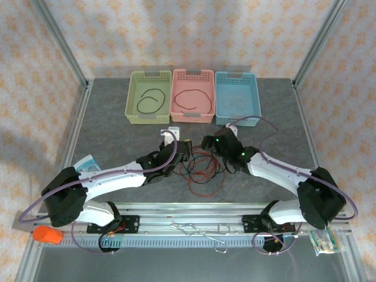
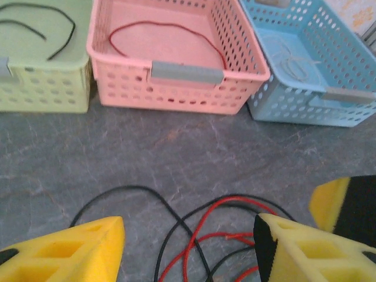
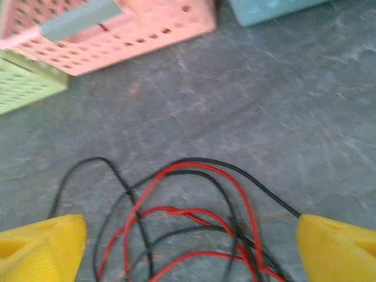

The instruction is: Untangle the cables

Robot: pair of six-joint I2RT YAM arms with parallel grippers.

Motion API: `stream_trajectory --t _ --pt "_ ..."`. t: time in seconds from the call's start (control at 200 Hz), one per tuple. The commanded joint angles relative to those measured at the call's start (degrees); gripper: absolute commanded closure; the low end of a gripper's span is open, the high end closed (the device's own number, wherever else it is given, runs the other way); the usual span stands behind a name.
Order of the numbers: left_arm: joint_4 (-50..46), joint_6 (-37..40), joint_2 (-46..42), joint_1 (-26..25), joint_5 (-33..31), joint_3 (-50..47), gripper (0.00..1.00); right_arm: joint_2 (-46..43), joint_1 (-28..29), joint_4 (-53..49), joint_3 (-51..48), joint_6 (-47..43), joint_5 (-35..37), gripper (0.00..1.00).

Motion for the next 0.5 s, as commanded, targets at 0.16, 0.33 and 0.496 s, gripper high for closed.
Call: stream_trajectory --t 0.16,0.33,0.496 --pt "2.6 -6.5 1.4 -0.5 4.0 -3.2 0.37 3.2 0.3 -14.4 2.7 2.7 4.0 0.20" --pt "4.8 -6.4 2.8 -0.9 7.3 -4.0 0.35 6.5 0.1 -19.9 5.6 1.2 4.2 0.39" --pt "9.0 -6.6 4.2 -0.9 13.5 -5.1 0.39 7.8 -0.1 -18.7 6.2 -0.4 1.6 0.51"
